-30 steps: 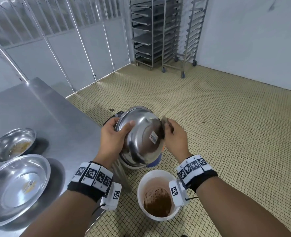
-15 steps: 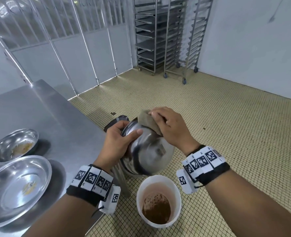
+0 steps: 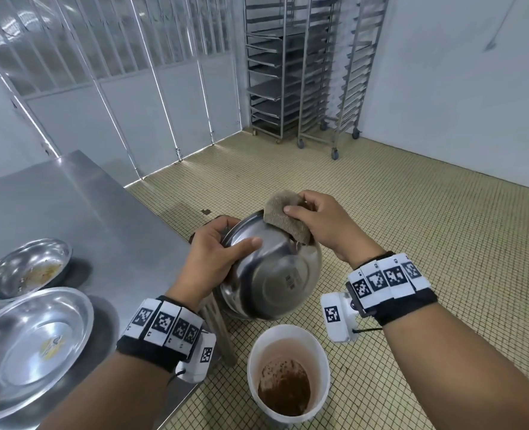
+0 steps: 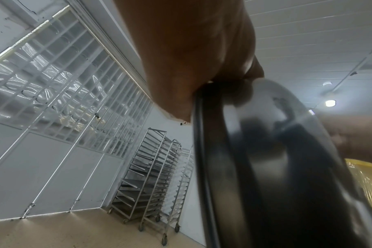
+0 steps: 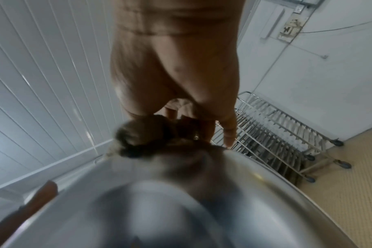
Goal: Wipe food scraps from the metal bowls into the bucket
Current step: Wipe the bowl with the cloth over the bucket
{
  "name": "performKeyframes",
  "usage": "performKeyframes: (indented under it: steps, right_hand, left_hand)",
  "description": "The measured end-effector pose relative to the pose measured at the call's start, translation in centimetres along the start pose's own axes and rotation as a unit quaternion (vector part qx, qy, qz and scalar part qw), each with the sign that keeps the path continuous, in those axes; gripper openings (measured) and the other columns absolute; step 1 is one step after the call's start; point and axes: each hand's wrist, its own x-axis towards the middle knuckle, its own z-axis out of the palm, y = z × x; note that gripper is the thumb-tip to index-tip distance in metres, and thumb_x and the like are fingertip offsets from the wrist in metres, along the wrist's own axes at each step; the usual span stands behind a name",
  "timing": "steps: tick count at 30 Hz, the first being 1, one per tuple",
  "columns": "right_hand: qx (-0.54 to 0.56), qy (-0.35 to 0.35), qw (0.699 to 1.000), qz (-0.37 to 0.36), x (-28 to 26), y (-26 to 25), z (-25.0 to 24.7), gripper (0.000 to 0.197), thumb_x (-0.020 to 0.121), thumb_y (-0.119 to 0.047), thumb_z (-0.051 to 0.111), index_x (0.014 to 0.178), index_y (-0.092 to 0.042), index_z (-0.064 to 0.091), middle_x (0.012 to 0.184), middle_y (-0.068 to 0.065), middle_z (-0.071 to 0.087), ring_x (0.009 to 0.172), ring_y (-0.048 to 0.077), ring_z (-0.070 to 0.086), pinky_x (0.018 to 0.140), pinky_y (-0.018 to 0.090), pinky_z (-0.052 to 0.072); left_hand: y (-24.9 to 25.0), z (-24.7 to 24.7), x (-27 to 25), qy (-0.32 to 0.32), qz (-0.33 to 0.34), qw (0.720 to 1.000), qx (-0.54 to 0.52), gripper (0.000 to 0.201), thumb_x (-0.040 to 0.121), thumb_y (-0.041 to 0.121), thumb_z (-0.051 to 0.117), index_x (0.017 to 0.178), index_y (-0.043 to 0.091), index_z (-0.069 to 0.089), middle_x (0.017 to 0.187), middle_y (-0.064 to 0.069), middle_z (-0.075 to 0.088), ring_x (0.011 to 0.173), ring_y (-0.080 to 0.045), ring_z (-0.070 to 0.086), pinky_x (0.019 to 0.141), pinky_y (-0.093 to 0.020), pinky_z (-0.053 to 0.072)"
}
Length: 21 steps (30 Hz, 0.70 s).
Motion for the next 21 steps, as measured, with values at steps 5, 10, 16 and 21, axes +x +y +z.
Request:
performKeyframes:
  steps: [5,10,16,21]
  right_hand:
    - [-0.018,0.002,0.993,-0.117,-0.3,-1.7,-1.4,0.015,0.088,-0.010,0.076,0.098,-0.022,0.072,0.088,-0.008,0.071,0.087,0.006,0.066,0.082,0.030,0.054]
    - [-0.051,-0.079,0.984,-0.153,-0.9,-5.0,-3.5,0.050,0.079,0.011,0.072,0.105,-0.031,0.068,0.108,-0.005,0.068,0.085,0.001,0.064,0.076,0.022,0.056]
    - [-0.039,-0.069,0.988,-0.134,0.1,-5.5,-3.4,0.044,0.082,0.001,0.074,0.108,-0.034,0.064,0.116,-0.004,0.064,0.079,-0.004,0.062,0.076,0.025,0.056]
    - [-0.138,-0.011,0.987,-0.077,1.2,-3.3,-2.2,0.035,0.085,-0.029,0.080,0.112,-0.031,0.059,0.114,-0.012,0.061,0.102,0.005,0.059,0.080,0.028,0.052]
  left_hand:
    - [0.0,-0.2,0.5,-0.007,-0.004,1.000,0.016,0.035,0.077,0.028,0.081,0.104,0.011,0.066,0.087,-0.014,0.077,0.068,-0.033,0.075,0.053,-0.036,0.061]
    - [0.1,-1.1,1.4,0.001,0.020,0.999,0.044,0.039,0.079,0.029,0.080,0.107,0.007,0.065,0.086,-0.013,0.078,0.069,-0.033,0.076,0.053,-0.037,0.062]
    - [0.1,-0.8,1.9,-0.013,0.022,0.999,0.047,0.037,0.075,0.033,0.082,0.101,0.013,0.067,0.088,-0.011,0.078,0.072,-0.032,0.076,0.062,-0.046,0.063]
    - [0.2,-0.2,1.5,-0.043,0.024,0.998,0.047,0.036,0.073,0.031,0.084,0.099,0.011,0.071,0.085,-0.007,0.078,0.071,-0.026,0.076,0.061,-0.035,0.060]
